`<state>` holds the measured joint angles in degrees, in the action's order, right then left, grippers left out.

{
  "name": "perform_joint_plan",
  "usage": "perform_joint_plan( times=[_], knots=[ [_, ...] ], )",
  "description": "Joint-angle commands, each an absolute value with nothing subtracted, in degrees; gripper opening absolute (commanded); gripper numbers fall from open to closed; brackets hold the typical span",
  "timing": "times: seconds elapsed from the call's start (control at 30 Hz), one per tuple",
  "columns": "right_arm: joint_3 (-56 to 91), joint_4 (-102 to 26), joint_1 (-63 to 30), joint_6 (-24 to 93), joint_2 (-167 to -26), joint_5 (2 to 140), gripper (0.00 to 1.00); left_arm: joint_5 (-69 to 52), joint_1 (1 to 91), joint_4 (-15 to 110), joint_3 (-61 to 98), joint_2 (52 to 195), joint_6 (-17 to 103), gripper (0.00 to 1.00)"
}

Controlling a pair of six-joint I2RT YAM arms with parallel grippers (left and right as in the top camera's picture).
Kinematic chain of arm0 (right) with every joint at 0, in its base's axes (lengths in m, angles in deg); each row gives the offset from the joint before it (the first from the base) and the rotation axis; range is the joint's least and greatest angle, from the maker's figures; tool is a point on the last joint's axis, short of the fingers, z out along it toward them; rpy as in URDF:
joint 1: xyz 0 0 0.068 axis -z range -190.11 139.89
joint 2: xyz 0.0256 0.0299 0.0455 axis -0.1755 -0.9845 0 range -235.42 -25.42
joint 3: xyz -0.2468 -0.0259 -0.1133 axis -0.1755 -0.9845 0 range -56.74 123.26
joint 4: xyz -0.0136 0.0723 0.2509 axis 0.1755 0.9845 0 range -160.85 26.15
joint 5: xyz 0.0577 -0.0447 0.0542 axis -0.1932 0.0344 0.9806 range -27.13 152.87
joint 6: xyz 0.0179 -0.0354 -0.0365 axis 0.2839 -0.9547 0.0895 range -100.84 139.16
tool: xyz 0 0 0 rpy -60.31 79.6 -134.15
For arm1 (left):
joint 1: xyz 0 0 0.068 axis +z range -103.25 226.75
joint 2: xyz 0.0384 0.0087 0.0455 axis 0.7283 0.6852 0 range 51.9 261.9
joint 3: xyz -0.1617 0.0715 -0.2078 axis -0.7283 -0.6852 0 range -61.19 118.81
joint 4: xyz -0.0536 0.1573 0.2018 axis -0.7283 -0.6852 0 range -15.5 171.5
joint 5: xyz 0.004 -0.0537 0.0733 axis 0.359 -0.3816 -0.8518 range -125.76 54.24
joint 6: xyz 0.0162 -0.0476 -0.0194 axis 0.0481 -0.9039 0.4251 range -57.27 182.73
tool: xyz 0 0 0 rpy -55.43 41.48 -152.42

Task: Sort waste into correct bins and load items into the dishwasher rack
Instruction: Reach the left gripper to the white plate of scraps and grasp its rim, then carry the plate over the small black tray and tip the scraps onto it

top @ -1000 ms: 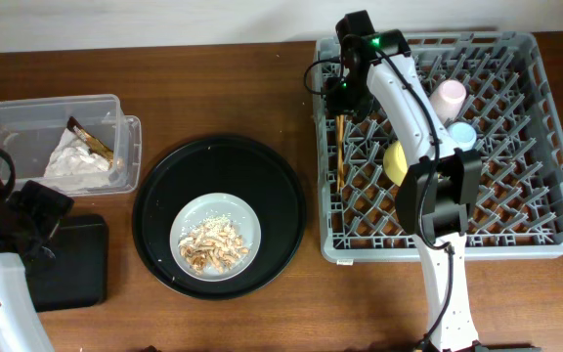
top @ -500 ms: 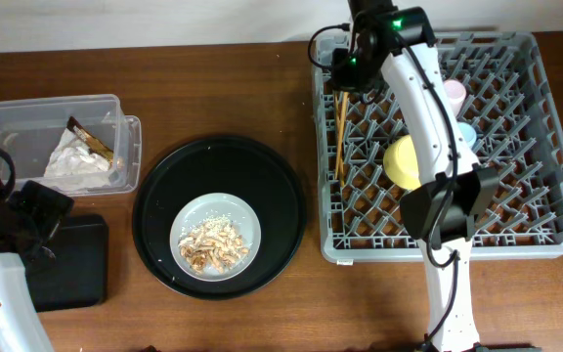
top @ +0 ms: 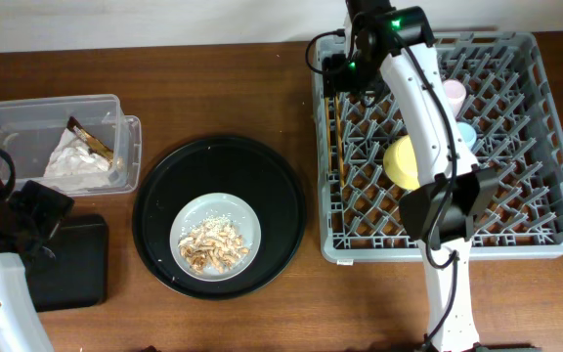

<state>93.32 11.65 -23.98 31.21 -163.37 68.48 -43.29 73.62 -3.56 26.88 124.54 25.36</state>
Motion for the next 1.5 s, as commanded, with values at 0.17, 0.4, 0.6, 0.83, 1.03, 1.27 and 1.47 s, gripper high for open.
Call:
perform_joint_plan(
  times=[0.17, 0.4, 0.6, 0.83, 1.03, 1.27, 1.47],
  knots=[
    [94.34, 23.43, -5.27, 36.59, -140.40, 66.21, 0.98, -43.72, 73.82, -3.64, 27.12, 124.41, 24.80, 0.99],
    [94.28, 26.47, 17.83, 36.59, -139.26, 65.38, 0.98, -43.72, 73.82, -3.64, 27.12, 124.41, 24.80, 0.99],
    [94.28, 26.45, 18.07, 36.61, -139.26, 65.38, 0.98, -42.32, 73.82, -3.62, 27.12, 124.41, 24.77, 0.99],
    [94.28, 26.45, 18.07, 36.59, -139.26, 65.38, 0.98, -11.33, 54.34, -14.18, 26.88, 124.41, 39.68, 0.99],
    [94.28, 26.45, 18.07, 36.59, -139.26, 65.38, 0.98, -42.59, 12.64, -0.10, 23.91, 134.12, 15.81, 0.99],
    [94.28, 26.45, 18.07, 36.61, -139.26, 65.38, 0.98, -45.23, 9.40, 9.01, 23.91, 153.24, 15.62, 0.99],
    [94.28, 26.45, 18.07, 36.61, -139.26, 65.38, 0.98, -48.64, 11.22, 10.48, 23.91, 157.22, 15.66, 0.89]
  ],
)
